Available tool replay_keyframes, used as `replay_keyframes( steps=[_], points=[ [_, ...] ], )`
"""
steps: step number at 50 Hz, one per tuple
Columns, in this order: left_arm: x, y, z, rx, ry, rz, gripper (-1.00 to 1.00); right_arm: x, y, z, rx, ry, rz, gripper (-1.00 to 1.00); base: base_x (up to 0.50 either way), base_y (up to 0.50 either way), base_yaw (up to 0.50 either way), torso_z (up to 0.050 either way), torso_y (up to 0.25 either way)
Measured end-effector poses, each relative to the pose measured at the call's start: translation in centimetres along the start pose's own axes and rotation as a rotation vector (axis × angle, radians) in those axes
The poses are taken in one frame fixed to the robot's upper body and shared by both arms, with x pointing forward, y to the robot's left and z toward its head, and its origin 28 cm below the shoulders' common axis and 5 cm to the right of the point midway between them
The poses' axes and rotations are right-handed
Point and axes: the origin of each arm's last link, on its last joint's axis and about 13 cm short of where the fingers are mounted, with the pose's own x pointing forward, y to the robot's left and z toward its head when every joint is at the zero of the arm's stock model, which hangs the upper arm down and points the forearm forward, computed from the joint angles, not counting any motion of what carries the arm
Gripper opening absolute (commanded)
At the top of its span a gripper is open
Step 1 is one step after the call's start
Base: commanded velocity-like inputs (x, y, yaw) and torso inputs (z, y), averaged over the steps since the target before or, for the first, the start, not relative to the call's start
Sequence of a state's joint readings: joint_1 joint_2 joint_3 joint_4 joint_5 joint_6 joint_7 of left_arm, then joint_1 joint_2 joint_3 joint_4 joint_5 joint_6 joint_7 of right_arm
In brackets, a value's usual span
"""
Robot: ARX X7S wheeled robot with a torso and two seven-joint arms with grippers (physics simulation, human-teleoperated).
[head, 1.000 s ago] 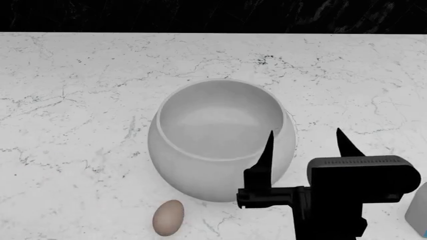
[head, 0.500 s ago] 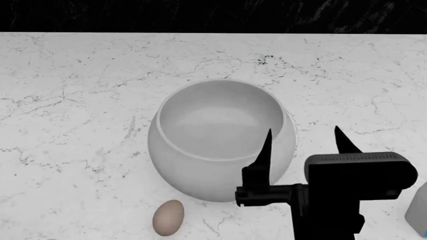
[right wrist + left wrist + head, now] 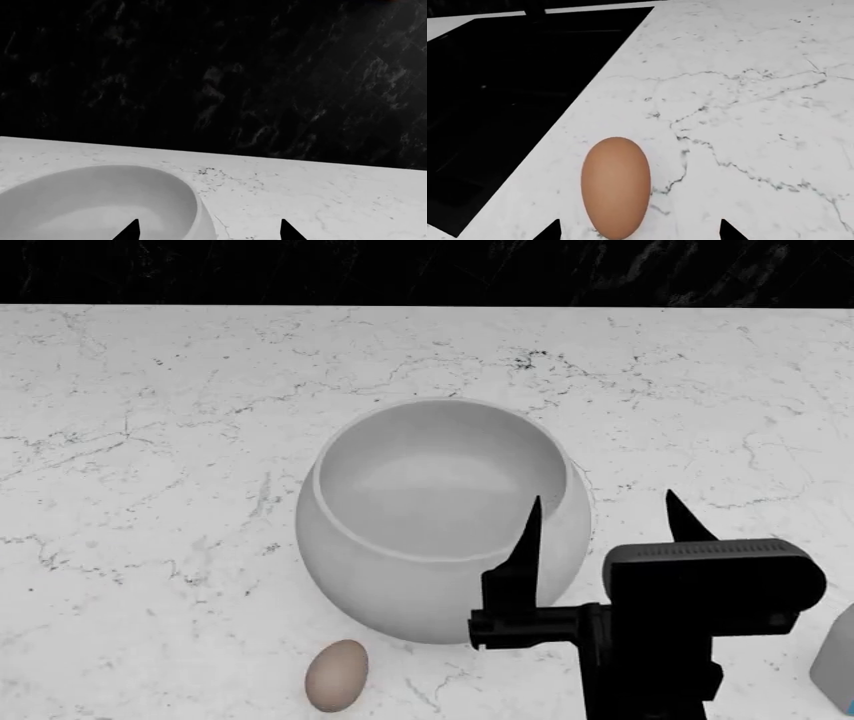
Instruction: Place the eggs and milk next to the bowl.
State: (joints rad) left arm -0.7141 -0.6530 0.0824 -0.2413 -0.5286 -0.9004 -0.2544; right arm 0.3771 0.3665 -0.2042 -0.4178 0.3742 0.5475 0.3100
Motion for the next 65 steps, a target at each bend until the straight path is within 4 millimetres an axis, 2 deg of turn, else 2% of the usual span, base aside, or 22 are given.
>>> replay_keyframes(
  steps=[28,52,53,65],
  points=[
    [3.7,0.4,0.0,-0.002,0.056,0.049,1.00,0.3,0.1,0.1,-0.017,0.007,-0.003,1.00,0.00,0.00,0.00,0.000,0.000],
    [5.5,0.4,0.0,-0.008,0.058,0.060,1.00,0.5,0.3,0.3,-0.030,0.009,-0.002,1.00,0.00,0.00,0.00,0.000,0.000],
    [5.6,0.4,0.0,-0.009,0.058,0.061,-1.00,0.5,0.3,0.3,-0.031,0.009,-0.002,1.00,0.00,0.00,0.00,0.000,0.000],
    [5.5,0.6,-0.2,0.003,0.057,0.072,-1.00,0.4,0.3,0.1,-0.028,0.011,-0.002,1.00,0.00,0.00,0.00,0.000,0.000]
  ],
)
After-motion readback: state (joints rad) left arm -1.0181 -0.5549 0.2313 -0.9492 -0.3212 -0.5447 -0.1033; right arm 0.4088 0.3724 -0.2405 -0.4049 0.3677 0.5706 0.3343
